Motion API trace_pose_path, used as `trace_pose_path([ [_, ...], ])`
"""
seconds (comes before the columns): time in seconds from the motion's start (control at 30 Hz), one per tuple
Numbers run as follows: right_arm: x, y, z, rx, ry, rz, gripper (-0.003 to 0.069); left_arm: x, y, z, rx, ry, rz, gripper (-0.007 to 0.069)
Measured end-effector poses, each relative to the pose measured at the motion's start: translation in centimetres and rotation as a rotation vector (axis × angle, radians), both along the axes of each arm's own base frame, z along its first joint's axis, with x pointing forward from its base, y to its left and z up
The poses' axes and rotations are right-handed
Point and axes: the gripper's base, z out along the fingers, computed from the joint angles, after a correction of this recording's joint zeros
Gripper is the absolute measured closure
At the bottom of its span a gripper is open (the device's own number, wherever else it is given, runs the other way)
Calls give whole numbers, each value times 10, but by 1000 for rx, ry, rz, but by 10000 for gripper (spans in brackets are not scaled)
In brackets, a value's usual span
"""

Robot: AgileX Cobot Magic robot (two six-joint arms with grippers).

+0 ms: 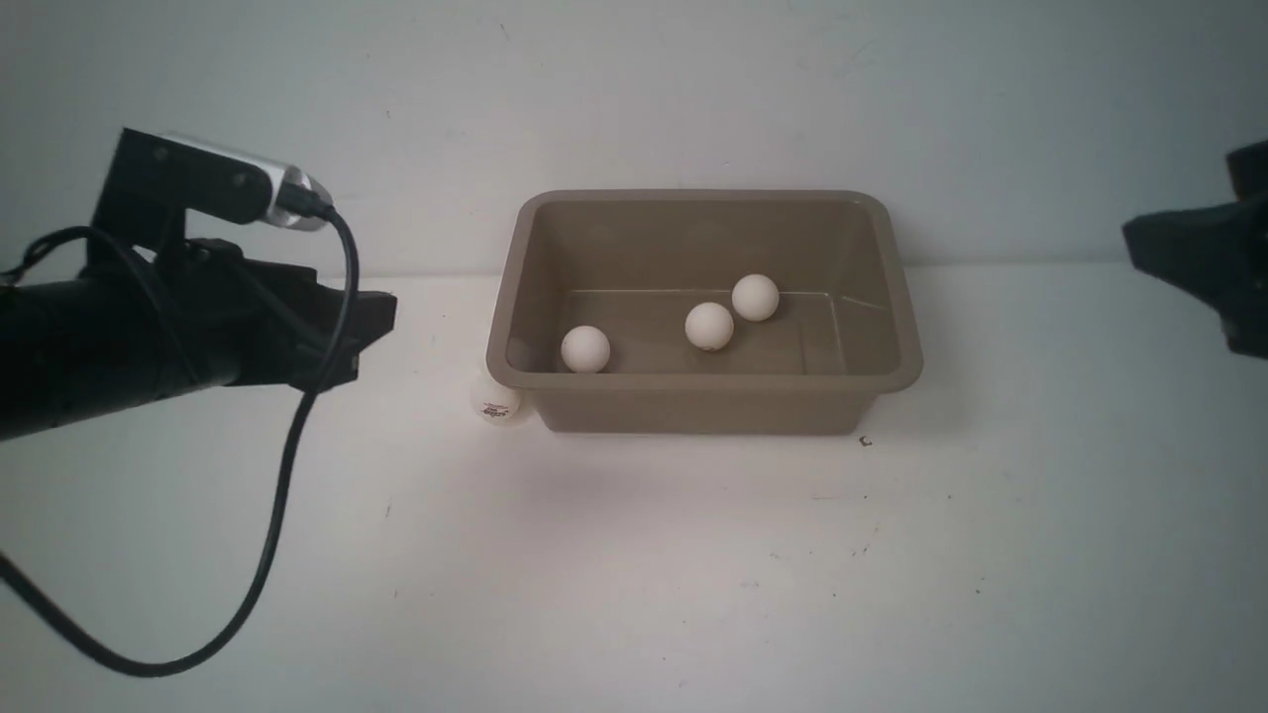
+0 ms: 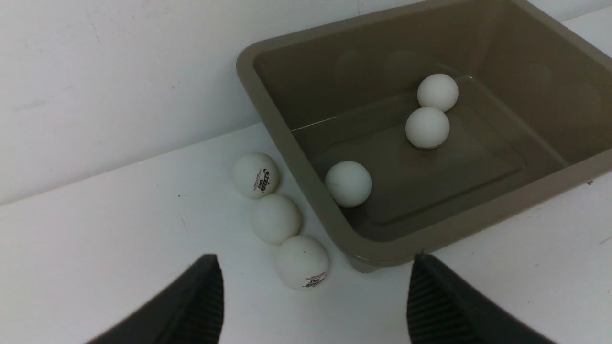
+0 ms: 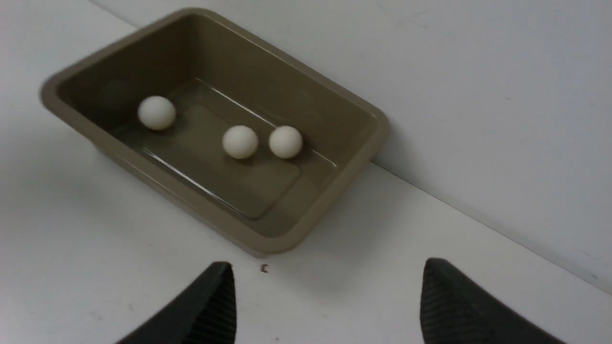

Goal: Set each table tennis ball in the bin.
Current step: Use the left arm to clamp the table tennis ball closest to it

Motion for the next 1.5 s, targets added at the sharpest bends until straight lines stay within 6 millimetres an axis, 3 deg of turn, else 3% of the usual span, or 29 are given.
trace_pose_path([
  [0.13, 6, -19, -8, -39, -28, -134, 186, 15, -3, -29, 41, 21, -76, 157],
  [0.4, 11, -37, -7, -83, -99, -233, 186, 27, -7, -68, 65, 100, -158, 157],
  [0.7, 11, -38, -7, -82, -98, -240, 204, 52, -11, -72, 83, 45, -240, 157],
  [0.93, 10, -38, -8, -85, -83, -239, 204, 63, -12, -87, 370, -136, -460, 157],
  [1.03, 10, -38, -8, -91, -84, -239, 205, 64, -14, -94, 417, -167, -518, 157],
  [1.5, 10, -39, -9, -100, -77, -238, 205, 89, -13, -126, 243, -8, -420, 157],
])
